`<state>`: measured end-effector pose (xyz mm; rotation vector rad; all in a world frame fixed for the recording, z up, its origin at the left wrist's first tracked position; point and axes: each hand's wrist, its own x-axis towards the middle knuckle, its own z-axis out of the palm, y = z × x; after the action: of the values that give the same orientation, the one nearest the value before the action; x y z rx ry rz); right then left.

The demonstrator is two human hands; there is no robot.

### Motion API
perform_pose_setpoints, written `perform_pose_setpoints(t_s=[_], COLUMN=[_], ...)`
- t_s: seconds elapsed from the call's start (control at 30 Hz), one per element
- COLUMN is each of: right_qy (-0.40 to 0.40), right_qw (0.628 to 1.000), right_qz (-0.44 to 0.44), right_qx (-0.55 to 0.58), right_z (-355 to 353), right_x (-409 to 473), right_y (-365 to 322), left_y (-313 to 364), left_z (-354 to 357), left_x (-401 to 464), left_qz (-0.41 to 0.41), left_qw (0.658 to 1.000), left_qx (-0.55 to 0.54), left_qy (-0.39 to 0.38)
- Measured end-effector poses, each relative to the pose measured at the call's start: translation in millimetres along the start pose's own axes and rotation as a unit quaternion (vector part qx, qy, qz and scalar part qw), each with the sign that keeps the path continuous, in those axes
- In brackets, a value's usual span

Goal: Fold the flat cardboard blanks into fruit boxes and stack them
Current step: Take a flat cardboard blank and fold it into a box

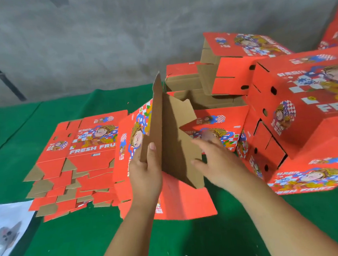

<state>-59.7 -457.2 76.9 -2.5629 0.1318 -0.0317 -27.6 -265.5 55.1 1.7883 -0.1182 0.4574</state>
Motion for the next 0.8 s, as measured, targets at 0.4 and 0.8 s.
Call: perform_pose_setpoints(t_s=[0.4, 0.8], right_qy=[0.071, 0.091], right_qw=[0.989, 0.968], right_qz=[-0.005, -0.144], right_qx=[-0.126, -0.183], right_z=[-41, -62], right_x=[29, 60], right_y=[9, 26], left_y=[50, 54], left_z=[29, 11], left_x=[-31, -35], left_qz=[-0.008, -0.084], left_qw=[0.988, 0.994], left_qx=[-0.112, -0.017], left_qy=[-0.104, -0.061])
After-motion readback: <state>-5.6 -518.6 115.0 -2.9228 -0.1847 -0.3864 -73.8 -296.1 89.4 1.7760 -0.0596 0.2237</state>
